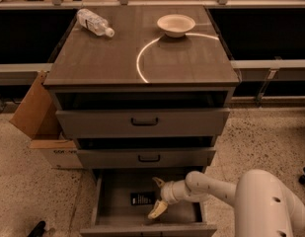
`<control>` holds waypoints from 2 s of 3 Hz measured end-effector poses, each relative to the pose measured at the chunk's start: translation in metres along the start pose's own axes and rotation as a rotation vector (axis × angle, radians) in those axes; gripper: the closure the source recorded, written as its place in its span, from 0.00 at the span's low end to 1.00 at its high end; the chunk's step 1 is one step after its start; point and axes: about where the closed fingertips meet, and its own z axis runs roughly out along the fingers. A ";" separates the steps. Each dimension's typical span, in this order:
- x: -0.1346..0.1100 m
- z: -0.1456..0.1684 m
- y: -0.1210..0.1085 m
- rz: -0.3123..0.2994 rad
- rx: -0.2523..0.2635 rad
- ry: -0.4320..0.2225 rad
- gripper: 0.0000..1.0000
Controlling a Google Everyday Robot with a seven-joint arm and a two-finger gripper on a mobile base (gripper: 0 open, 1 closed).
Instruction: Pick rxbar chocolate from bottom drawer and place on counter
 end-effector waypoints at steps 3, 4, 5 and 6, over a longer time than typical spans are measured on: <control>0.031 0.045 -0.028 -0.044 -0.001 -0.042 0.00; 0.039 0.063 -0.032 -0.078 -0.005 -0.010 0.00; 0.050 0.080 -0.037 -0.087 -0.018 0.034 0.00; 0.058 0.088 -0.038 -0.082 -0.020 0.059 0.00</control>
Offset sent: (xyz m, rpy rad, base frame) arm 0.0381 0.0076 -0.0572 0.0678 -0.0409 0.0186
